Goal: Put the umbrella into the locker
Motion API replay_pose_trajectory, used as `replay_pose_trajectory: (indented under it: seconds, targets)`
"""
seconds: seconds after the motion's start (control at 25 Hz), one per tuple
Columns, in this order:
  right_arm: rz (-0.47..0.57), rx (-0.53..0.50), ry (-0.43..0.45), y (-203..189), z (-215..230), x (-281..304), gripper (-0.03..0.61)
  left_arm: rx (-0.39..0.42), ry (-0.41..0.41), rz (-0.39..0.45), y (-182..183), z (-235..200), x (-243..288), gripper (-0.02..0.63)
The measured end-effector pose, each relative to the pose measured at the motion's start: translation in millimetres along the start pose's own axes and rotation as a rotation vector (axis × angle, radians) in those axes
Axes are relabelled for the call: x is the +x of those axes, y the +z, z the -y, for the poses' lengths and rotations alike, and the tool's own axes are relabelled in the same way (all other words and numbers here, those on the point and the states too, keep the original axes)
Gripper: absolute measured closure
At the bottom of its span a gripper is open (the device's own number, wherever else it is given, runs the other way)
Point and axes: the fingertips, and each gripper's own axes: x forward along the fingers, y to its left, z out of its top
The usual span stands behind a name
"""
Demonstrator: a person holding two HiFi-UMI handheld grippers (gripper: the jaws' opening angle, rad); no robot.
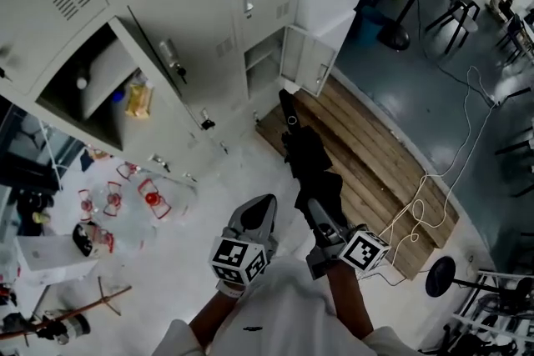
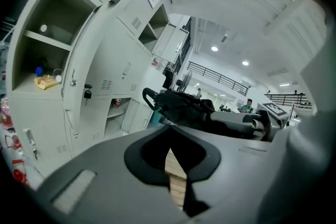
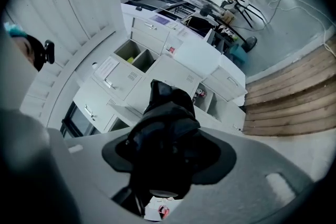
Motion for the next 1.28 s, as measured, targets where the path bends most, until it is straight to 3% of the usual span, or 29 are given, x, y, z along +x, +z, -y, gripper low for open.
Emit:
replay_pose_trajectory:
  seconds: [0.28, 0.72, 1.04, 1.28]
  targets:
    - [0.052, 0.01, -0.002, 23.8, -8.6, 52.5, 0.33, 0.0, -0.036, 0.019, 31.0, -46.5, 27.8, 0.597]
    - [0.079, 0.016, -0.022, 43.2, -3.5, 71.7, 0.329, -0.009, -0.057, 0.006, 38.3, -62.2, 50.9, 0.597]
    - [0.075, 0.045, 0.04, 73.8, -0.8, 103.9, 0.329, 0.003, -0.029, 0.009, 56.7, -70.4, 82.1, 0.597]
    - [0.067, 0.001, 0.079, 115.8, 4.2, 134.9, 0.33, 0.026, -0.019, 0.022, 86.6, -76.9, 129.2, 0.597]
